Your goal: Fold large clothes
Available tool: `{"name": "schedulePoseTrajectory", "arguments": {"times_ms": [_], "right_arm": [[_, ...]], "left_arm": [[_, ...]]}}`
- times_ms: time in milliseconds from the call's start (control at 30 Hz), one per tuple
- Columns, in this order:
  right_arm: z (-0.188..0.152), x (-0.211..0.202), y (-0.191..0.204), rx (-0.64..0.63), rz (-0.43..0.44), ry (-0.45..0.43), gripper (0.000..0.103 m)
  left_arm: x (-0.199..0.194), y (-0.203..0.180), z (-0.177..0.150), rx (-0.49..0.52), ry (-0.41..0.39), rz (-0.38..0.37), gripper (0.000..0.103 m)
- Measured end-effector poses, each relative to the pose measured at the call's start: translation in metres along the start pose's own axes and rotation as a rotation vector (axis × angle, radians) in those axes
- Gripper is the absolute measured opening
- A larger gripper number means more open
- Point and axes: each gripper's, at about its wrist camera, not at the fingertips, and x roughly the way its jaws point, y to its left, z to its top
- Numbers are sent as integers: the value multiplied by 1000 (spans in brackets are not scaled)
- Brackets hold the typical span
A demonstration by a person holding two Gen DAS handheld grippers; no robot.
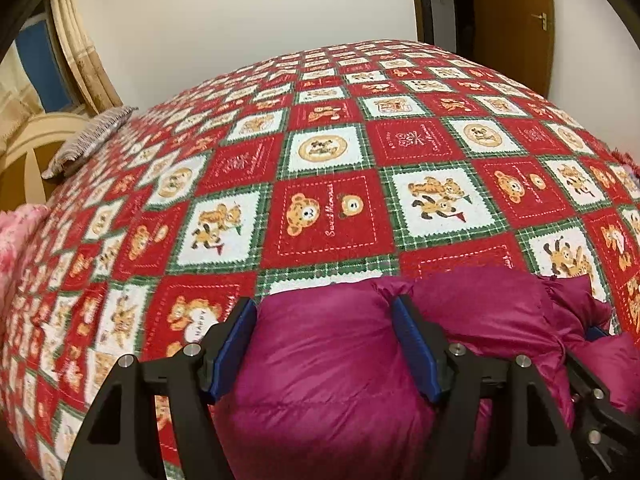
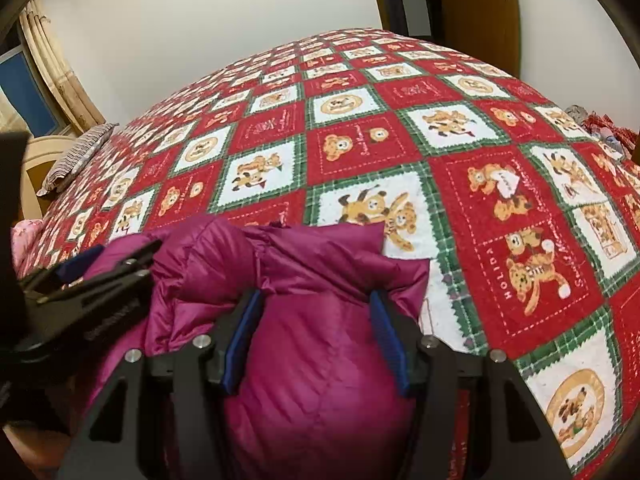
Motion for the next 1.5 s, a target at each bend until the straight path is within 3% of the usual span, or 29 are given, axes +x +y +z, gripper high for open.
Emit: {"name": "schedulePoseTrajectory", "arguments": {"times_ms": [267,367,467,700,900,1033,1133,1300,1400,1500], "right_arm": [[19,3,-1,19,-8,84,60],[22,10,-3,21,0,84,62],[22,17,6,-50,-18,74,71],[21,23,10,-74,-43,47,73],[22,23,7,-66,-29,44,74],[23,20,6,-72,-16,63,74],[23,7,0,-48,18,79,72],[10,-50,-3,-36,71,-11,71],[-14,-78,-2,-64,88,-26,71],[-37,-76,-5,-47,74,12,71]], "left_arm": [[4,-1,-1,-10,1,-2,72],[5,0,-1,-17,5,-4,72],[7,3,-1,-29,10,-10,72],[14,3,0,-31,11,0,72],[14,14,2,-79,38,-77,72],[-14,45,-1,-126,43,-190,71],[-45,68,-15,-141,16,-219,71],[-78,95,-47,-119,6,-220,71],[-87,99,-66,-112,3,-237,71],[-83,83,-78,-75,19,-214,71]]}}
